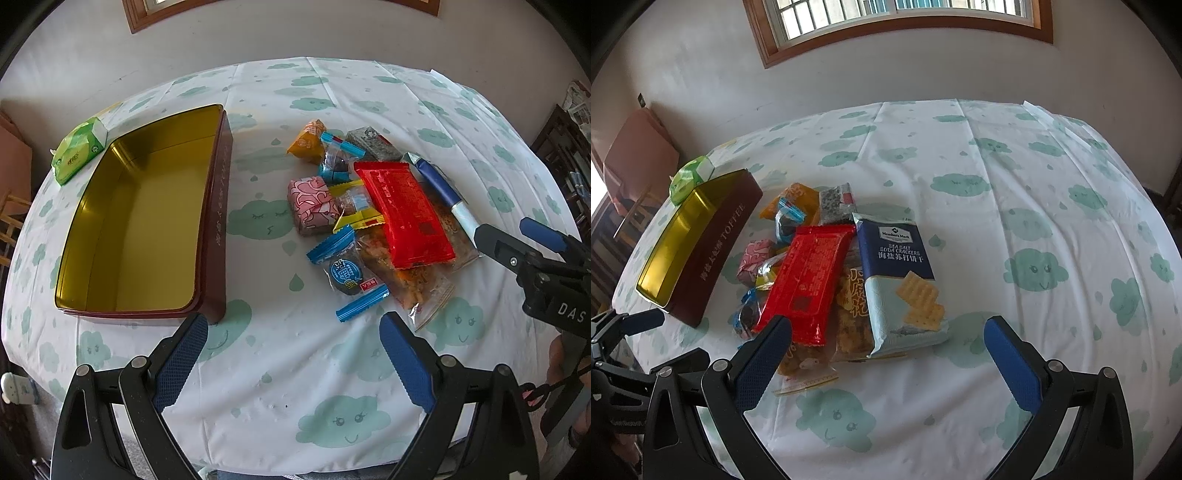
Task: Organize snacks
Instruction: 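Grasp the blue soda cracker pack with the right gripper and lift it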
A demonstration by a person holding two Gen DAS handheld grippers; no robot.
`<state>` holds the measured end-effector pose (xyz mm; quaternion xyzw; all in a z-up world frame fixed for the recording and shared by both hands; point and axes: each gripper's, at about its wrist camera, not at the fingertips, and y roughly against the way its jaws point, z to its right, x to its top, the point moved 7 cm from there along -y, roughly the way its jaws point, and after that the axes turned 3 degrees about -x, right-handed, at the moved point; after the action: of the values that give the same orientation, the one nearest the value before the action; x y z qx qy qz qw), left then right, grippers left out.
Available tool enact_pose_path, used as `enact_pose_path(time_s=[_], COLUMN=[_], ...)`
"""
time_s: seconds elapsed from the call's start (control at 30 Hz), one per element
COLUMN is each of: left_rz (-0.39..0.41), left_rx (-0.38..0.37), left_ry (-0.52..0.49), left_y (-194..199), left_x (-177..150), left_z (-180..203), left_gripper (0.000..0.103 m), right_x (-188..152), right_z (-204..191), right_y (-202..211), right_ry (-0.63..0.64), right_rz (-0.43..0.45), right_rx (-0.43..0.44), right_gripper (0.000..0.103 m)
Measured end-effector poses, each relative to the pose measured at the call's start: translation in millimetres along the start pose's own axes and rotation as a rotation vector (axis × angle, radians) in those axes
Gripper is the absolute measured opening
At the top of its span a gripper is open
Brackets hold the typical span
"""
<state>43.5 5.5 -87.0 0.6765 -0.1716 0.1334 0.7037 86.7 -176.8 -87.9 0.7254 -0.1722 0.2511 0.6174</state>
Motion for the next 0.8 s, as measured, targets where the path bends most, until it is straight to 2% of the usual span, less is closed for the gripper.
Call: enact_pose_path(time_s=[0.4,0.53,0.63,0.8], left_rz=[0.0,0.001,0.001,0.001], left_rx=[-0.003,-0.007,-0.007,-0.01], left_ry=[0.0,0.001,-0.001,-0.003], left_y=[1,1,1,-1], left_x=[1,1,3,6], left_z=[1,1,1,0], left_gripper=[0.092,0.092,0.092,0.092], right_x=[13,20,25,32], right_z=[12,18,20,21], right_y=[-24,-36,-43,-57], right_ry=[-0.007,-0.002,-0.013,-0.011], right_rz=[-0.038,-0.049,-0.059,-0.079], right_rx=[0.009,-0.001,0.023,0.06], right_gripper=[0.101,0.094,0.091,0.079])
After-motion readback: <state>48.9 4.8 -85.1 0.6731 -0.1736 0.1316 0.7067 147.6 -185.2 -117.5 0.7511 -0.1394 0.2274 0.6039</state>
